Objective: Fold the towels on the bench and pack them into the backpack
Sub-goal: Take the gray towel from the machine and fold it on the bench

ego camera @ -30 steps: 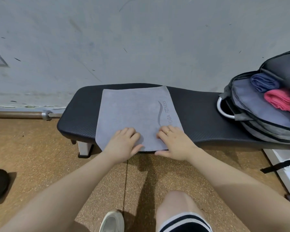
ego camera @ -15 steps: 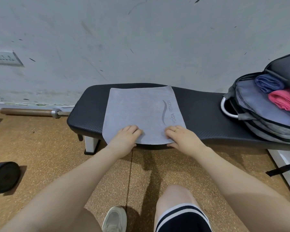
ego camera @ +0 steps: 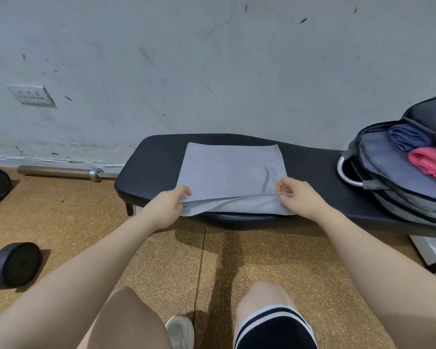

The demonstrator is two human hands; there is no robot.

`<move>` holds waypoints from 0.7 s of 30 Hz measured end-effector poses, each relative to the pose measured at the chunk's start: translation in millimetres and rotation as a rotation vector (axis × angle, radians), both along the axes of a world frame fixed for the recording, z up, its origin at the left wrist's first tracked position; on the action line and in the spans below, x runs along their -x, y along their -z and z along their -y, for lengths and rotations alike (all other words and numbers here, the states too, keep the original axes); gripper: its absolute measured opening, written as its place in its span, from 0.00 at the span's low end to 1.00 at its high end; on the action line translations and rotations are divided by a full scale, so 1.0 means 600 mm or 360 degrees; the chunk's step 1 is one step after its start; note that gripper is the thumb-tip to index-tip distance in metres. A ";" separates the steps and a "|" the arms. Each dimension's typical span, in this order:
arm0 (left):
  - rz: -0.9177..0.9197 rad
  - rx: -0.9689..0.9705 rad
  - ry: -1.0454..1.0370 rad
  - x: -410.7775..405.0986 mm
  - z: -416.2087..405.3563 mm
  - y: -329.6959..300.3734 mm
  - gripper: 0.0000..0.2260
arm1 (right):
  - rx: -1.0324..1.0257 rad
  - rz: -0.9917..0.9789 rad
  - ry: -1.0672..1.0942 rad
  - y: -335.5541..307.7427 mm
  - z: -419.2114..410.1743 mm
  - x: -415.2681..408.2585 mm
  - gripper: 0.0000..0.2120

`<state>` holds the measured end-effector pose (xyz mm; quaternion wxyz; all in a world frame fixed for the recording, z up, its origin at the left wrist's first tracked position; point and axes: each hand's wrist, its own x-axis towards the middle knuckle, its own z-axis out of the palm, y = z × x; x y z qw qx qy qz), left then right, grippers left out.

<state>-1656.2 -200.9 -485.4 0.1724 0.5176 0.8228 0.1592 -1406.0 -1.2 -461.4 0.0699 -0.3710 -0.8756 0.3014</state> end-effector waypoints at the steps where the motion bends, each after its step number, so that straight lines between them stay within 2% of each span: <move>1: -0.0057 0.0048 0.0068 0.000 0.005 0.001 0.11 | 0.0014 0.0021 -0.0003 0.001 -0.001 -0.003 0.07; 6: -0.0427 0.0220 0.0349 -0.003 0.030 0.001 0.12 | 0.0107 0.0167 -0.0056 0.020 -0.006 -0.009 0.08; 8: -0.0489 0.0174 0.0521 0.005 0.038 0.002 0.14 | 0.0132 0.0076 -0.0010 0.027 -0.006 -0.011 0.08; 11: -0.0584 -0.0011 0.0856 0.027 0.034 0.002 0.19 | 0.0044 0.0018 -0.0013 0.036 -0.007 -0.015 0.13; 12: -0.0588 -0.0048 0.0909 0.031 0.031 0.000 0.17 | 0.0028 0.0020 -0.0026 0.040 -0.007 -0.016 0.15; 14: -0.0473 -0.0100 0.0818 0.032 0.029 -0.004 0.10 | 0.0019 0.0014 -0.0004 0.046 -0.005 -0.017 0.15; 16: -0.0343 -0.0069 0.0600 0.033 0.027 -0.004 0.07 | 0.0002 0.0001 0.0042 0.049 -0.002 -0.014 0.12; 19: -0.0194 -0.0021 0.0511 0.038 0.023 -0.009 0.10 | 0.0037 0.0006 0.0051 0.048 0.002 -0.013 0.06; 21: -0.0222 0.0001 0.0551 0.045 0.022 -0.008 0.12 | 0.0064 0.0074 0.0014 0.044 0.003 -0.016 0.09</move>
